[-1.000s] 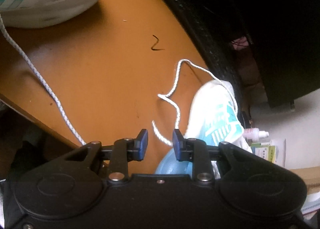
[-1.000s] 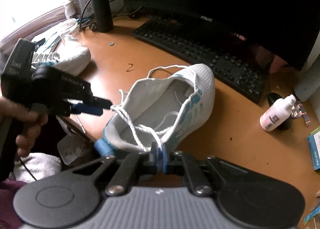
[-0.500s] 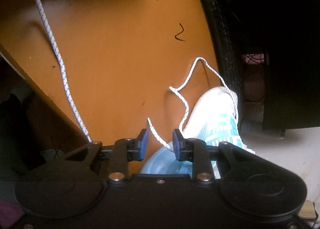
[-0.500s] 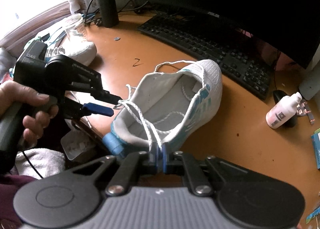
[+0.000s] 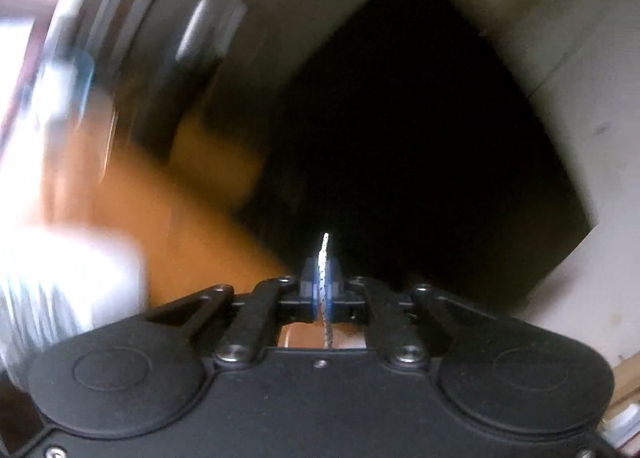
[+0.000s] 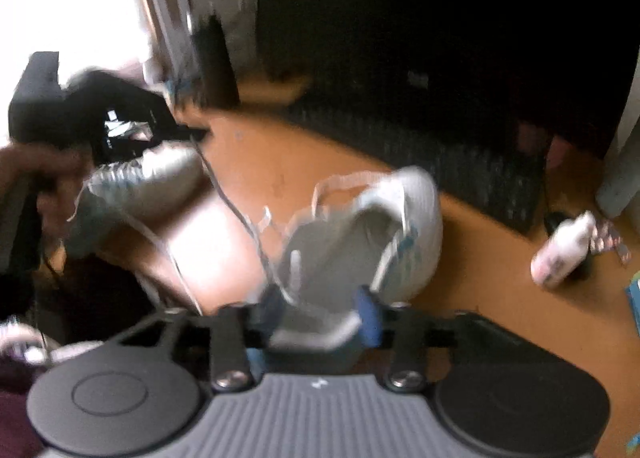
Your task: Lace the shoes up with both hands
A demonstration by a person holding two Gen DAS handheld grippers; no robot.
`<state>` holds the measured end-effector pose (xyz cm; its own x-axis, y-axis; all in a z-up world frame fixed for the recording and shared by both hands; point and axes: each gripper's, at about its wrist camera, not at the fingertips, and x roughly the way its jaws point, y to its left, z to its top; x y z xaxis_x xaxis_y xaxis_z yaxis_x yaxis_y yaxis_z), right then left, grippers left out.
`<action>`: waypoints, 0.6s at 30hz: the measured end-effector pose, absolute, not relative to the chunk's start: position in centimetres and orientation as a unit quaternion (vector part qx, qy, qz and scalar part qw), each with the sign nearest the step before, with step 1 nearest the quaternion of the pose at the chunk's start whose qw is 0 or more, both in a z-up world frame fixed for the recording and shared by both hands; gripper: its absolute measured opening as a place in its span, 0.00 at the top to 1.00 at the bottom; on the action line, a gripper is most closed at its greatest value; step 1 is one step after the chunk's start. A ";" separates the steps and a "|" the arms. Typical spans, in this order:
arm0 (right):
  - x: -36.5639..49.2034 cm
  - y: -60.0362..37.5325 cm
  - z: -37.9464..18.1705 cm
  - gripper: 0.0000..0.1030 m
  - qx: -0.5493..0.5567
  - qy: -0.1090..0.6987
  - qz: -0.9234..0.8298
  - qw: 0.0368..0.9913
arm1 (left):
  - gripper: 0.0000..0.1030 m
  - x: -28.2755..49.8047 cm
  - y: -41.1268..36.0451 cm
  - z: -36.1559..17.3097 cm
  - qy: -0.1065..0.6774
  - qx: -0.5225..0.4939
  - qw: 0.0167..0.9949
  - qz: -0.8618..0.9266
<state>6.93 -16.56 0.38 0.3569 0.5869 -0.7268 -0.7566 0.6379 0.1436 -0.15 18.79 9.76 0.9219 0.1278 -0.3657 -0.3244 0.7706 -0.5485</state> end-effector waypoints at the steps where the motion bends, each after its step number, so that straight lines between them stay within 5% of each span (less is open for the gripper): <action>1: 7.0 -16.6 0.8 0.50 -0.098 0.384 0.414 0.820 | 1.00 -0.5 19.5 14.0 0.108 -0.278 0.946 0.124; 7: 7.8 -17.1 1.4 0.49 -0.066 0.365 0.402 0.837 | 1.00 -1.2 19.6 24.1 0.002 -0.189 0.977 0.101; 14: 9.2 -18.2 -0.1 0.50 -0.039 0.373 0.359 0.855 | 1.00 5.5 12.2 9.2 0.217 -0.211 0.952 -0.044; 18: 9.5 -18.7 0.0 0.51 -0.036 0.374 0.340 0.862 | 1.00 5.5 5.9 4.6 0.268 -0.178 0.936 -0.142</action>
